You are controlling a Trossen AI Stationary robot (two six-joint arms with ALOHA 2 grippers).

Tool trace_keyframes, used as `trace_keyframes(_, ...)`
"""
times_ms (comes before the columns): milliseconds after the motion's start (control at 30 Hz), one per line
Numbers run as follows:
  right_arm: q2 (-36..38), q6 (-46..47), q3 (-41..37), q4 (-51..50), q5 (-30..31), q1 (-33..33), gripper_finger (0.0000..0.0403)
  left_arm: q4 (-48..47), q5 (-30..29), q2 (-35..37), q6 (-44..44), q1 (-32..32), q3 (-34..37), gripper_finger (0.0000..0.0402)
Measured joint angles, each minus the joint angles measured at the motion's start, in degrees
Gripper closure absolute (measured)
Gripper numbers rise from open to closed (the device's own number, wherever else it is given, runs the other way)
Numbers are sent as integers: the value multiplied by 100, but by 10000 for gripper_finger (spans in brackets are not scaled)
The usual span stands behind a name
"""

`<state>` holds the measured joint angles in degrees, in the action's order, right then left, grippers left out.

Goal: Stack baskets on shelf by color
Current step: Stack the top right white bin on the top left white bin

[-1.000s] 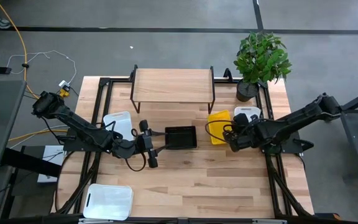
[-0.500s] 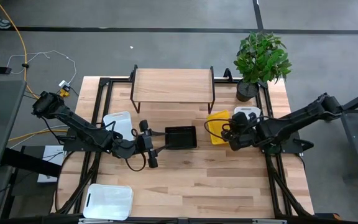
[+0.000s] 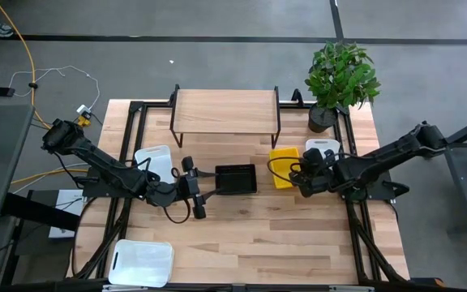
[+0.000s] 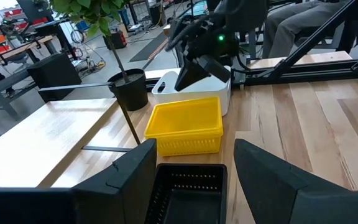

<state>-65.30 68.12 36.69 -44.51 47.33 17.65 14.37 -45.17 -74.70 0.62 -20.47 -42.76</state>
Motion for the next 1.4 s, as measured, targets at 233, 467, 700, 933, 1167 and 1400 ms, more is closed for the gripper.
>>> trace_keyframes(233,4,-318,80,47,184,0,403,-136,12,0,0,-39,0,200)
trace_keyframes(467,12,-783,80,-80,57,-6,403,-469,7,0,17,-33,0,200)
trace_keyframes(700,402,-1078,84,-607,130,-192,403,-727,444,0,105,497,0,200)
trace_keyframes(933,1376,-1820,-215,-127,207,-229,403,637,2280,2,417,1732,629,200)
trace_keyframes(1167,2517,-3839,-1437,2975,-109,-443,403,1659,3540,91,710,2614,1058,200)
trace_keyframes(1400,2731,-5915,-2412,6791,-2355,-1395,403,1934,4341,167,1159,3018,1058,200)
